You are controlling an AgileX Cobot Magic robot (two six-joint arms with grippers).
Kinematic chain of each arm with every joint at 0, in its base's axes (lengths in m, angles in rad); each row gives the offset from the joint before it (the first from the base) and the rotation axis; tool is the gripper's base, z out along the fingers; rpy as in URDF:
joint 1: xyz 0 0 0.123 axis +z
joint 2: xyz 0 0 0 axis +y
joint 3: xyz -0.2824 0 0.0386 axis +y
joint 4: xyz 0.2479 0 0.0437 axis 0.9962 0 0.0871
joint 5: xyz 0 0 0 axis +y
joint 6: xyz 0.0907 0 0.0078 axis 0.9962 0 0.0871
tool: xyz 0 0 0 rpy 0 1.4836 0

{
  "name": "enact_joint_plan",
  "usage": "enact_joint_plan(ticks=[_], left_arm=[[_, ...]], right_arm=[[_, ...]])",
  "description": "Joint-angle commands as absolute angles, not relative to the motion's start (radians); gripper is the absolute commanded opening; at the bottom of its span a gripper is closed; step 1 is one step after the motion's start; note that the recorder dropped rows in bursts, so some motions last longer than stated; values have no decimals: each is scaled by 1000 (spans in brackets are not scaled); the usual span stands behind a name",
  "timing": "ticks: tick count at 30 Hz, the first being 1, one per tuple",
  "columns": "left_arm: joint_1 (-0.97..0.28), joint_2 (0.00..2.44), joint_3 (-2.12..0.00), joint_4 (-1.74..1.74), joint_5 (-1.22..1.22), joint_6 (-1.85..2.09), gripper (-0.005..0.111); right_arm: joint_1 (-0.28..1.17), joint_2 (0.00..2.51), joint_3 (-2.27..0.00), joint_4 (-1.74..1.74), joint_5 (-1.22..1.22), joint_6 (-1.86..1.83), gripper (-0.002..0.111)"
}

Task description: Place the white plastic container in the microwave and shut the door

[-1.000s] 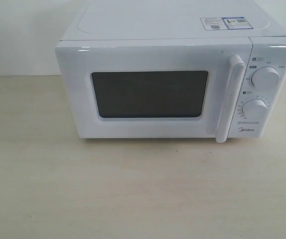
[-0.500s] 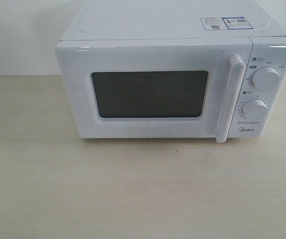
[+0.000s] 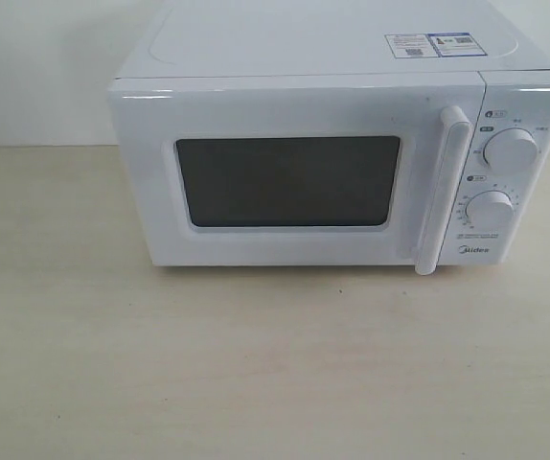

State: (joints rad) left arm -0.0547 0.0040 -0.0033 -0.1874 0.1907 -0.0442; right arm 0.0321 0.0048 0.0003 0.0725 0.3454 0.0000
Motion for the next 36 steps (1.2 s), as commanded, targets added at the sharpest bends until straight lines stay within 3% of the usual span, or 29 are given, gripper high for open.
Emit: enact_joint_plan(ticks=[1, 8, 36], left_arm=[[-51, 0, 0, -91, 192, -57, 4], [-51, 0, 0, -87, 291, 54, 4], [-51, 0, 0, -89, 293, 54, 4]], right_arm=[[30, 0, 0, 70, 340, 0, 0], [30, 0, 0, 70, 340, 0, 0], [30, 0, 0, 70, 348, 0, 0]])
